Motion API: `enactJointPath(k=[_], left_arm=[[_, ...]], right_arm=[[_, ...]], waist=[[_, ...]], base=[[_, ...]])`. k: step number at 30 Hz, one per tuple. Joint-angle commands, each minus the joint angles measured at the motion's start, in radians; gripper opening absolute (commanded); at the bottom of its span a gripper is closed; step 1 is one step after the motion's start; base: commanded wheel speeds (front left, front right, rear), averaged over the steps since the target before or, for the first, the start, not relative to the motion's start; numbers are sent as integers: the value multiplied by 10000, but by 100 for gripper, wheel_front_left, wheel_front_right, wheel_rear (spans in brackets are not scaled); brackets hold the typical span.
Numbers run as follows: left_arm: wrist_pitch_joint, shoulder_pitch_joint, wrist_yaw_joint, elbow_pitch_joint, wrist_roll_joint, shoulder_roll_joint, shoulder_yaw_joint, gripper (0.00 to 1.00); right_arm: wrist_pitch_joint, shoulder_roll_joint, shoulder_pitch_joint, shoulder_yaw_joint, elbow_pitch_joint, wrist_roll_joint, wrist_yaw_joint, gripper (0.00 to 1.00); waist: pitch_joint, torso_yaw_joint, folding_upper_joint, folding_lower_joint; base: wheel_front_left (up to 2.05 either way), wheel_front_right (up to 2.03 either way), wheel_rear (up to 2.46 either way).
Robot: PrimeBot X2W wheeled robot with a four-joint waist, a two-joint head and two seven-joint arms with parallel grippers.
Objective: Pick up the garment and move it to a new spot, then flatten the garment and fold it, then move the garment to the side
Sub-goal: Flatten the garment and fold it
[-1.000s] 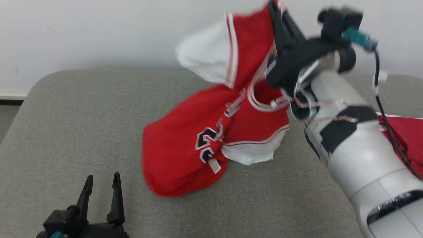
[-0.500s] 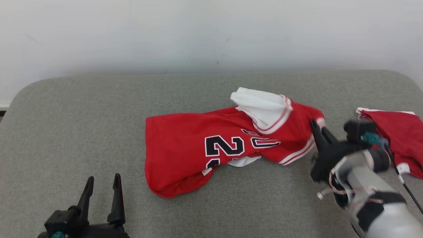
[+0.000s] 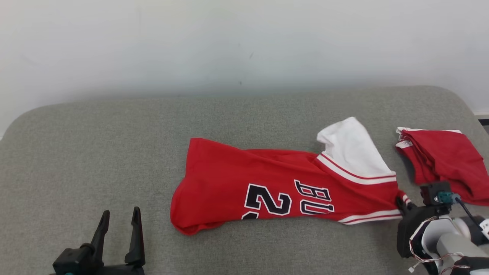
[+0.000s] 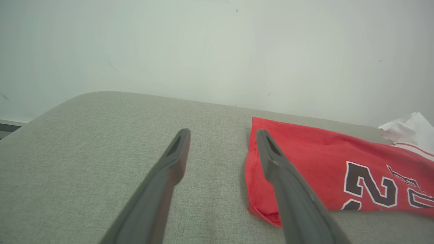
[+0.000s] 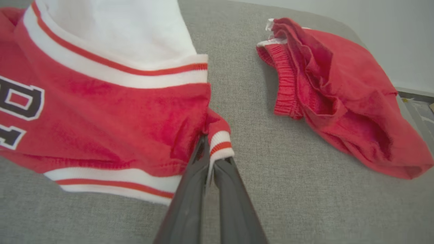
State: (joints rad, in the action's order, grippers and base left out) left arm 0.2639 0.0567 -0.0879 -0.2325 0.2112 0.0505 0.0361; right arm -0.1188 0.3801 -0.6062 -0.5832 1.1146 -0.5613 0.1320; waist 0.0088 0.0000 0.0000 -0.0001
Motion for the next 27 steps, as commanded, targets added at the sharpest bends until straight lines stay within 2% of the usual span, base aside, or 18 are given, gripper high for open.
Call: enactJointPath(k=[1,9,16,20,27], left_arm=[[3,-105,22,-16,-54,0,-7,100],[3,-239,26,35,-99,2,-2,100],[3,-345,64,139,-99,2,47,100],[3,-269,63,211,-88,-1,70,100],[3,190,15,336,-168,2,-61,100]], right_arm=[[23,-88,129,44,11,-74,-29,100],[1019,-259,346,884,-43,-768,-29,100],[2703,113,583,1279,-1468,-1423,-29,100],[3240,403,144,1714,-2233,-1008,-29,100],[4230,-150,-1009,2609,-2216,20,-29,100]], waist=[[-56,-16,0,1],[-236,-28,0,1],[-239,-60,0,1],[-58,-80,0,1],[585,192,0,1]], base=[[0,0,0],[0,0,0],[0,0,0],[0,0,0],[0,0,0]])
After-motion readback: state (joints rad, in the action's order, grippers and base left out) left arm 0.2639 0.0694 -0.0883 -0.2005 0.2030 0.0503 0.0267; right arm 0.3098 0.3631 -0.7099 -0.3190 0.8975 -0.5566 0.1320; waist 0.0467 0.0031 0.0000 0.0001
